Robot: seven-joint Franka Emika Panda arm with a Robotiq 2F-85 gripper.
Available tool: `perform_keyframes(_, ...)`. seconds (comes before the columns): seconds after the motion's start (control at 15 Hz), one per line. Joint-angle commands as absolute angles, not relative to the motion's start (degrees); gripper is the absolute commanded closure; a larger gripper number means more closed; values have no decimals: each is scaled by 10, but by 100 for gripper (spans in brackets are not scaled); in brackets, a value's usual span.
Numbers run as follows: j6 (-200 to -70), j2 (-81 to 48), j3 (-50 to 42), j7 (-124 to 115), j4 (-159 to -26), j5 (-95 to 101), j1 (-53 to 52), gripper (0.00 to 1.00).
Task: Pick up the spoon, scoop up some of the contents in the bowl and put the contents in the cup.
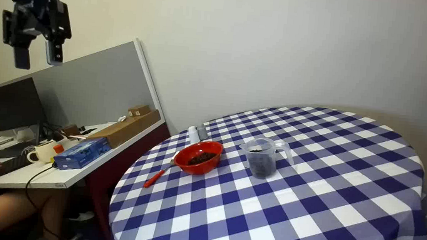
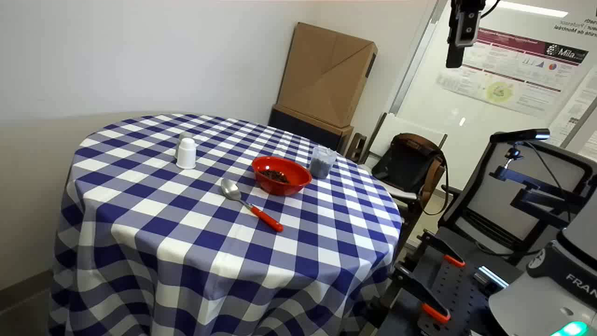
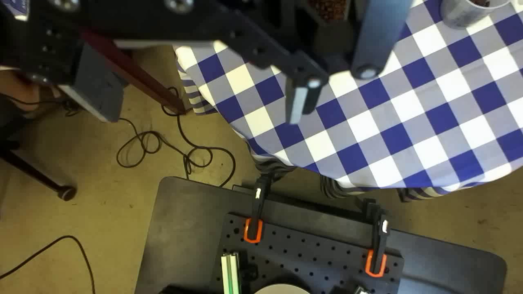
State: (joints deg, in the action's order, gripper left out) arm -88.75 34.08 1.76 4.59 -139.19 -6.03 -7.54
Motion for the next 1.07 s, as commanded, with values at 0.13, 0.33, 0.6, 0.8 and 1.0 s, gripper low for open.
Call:
perform_keyframes(0.13, -887, 341, 23, 49, -1391, -63, -68, 0)
perform_keyframes(0.33, -903, 330, 28, 57, -1387, -40, -67, 0)
perform_keyframes(0.6, -938, 300, 36, 77, -1385, -12, -76, 0)
perform_keyframes(0.8, -989, 271, 45, 81, -1392, -7, -80, 0)
perform_keyframes(1.0, -1069, 245, 56, 68, -1410, -13, -83, 0)
